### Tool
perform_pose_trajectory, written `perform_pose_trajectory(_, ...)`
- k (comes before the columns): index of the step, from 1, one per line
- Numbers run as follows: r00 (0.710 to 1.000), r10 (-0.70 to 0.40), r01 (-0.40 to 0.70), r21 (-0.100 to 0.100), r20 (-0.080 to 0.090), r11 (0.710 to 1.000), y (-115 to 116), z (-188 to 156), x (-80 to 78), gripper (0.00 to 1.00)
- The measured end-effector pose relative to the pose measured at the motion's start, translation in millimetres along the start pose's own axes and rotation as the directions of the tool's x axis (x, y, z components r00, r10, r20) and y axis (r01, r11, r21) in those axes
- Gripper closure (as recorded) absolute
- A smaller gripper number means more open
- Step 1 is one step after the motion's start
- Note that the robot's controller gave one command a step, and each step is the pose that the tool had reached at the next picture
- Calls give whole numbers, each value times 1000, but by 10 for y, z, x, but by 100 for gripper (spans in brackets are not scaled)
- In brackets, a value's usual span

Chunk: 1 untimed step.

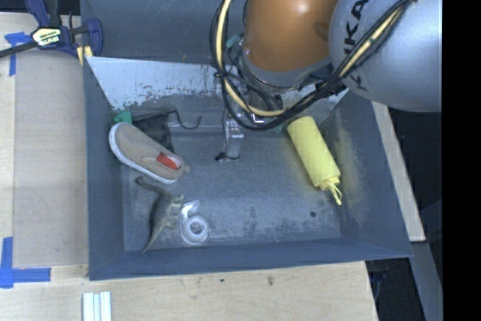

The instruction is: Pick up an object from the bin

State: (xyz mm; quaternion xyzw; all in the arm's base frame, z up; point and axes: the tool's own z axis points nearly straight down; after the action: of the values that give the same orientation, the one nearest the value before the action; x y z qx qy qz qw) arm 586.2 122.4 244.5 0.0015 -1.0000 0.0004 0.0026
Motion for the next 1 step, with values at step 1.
perform_pose_trajectory(1, 1000, 3, -3, -2, 9, 1000, -5, -51, -14, 0)
